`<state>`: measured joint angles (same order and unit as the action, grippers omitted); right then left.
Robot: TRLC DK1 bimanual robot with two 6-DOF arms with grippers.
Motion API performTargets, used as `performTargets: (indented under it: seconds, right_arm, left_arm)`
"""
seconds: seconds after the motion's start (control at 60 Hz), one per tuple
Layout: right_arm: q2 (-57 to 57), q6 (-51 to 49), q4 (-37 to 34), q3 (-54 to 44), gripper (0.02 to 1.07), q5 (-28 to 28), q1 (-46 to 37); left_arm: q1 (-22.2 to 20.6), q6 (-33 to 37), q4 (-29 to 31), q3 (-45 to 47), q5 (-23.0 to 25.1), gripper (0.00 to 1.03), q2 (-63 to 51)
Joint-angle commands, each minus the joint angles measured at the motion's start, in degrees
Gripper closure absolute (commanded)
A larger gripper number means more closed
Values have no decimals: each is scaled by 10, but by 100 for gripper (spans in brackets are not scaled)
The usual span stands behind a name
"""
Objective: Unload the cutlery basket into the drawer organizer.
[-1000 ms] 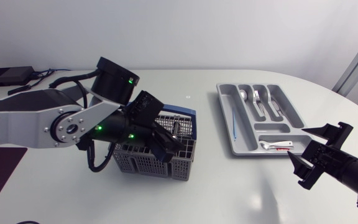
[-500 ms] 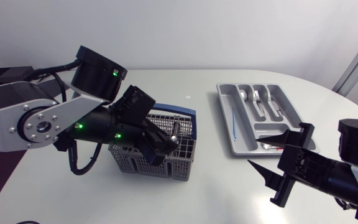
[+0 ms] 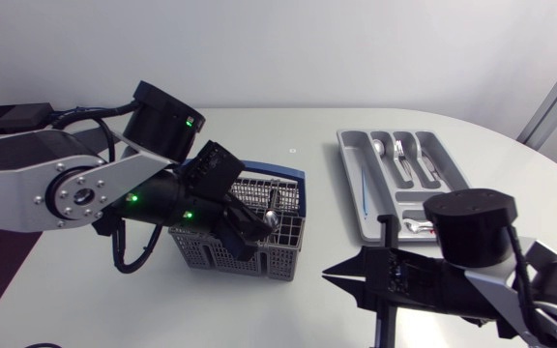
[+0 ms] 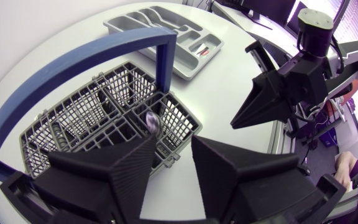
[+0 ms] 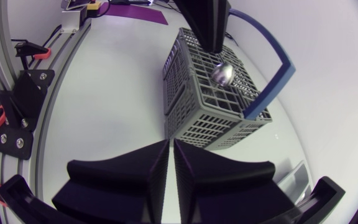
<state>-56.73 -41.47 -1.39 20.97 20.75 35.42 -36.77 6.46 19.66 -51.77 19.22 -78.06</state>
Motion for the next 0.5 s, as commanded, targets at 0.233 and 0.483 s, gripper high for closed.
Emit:
performTargets:
  seconds: [0.233,0.483]
  right_arm:
    - [-109,29,70,50,101,-6,47]
    - [-208,25,147,80,101,-40,47]
  left_arm:
    - [6,8,0,-9,6,71,-17]
    - [4,6,-16,-6,6,70,-33]
